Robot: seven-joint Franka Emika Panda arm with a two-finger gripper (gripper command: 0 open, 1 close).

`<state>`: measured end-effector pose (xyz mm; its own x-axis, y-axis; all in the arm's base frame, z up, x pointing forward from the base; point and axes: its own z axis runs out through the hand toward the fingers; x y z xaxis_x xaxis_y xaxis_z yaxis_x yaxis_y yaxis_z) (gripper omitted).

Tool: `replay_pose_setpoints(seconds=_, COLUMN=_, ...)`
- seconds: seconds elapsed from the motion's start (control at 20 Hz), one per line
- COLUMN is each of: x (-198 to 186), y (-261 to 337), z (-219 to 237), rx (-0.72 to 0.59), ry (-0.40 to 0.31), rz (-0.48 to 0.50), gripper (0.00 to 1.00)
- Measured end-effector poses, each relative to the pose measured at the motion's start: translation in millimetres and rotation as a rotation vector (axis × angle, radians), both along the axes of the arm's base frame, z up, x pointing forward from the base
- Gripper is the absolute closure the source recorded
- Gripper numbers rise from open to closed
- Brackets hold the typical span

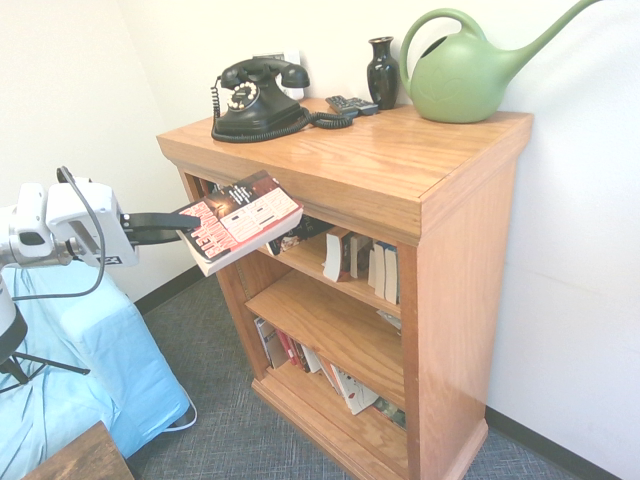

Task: Organize the shelf

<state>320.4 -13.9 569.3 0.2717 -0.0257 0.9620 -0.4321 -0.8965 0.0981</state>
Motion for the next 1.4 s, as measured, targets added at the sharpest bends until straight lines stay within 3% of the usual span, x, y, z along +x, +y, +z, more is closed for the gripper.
replay_pose_setpoints(seconds=0.25, x=5.5, y=20.1, z=-38.5, rx=0.125, ry=0.108, rz=0.056, gripper=1.00)
replay_pose_setpoints(seconds=0.6, x=41.0, y=40.7, z=-83.1, rx=0.231, ry=0.254, rz=0.155, gripper=1.00)
replay_pose_setpoints(seconds=1.4, x=133.0, y=82.4, z=-104.5, rx=0.458, ry=0.242, rz=0.287, gripper=1.00)
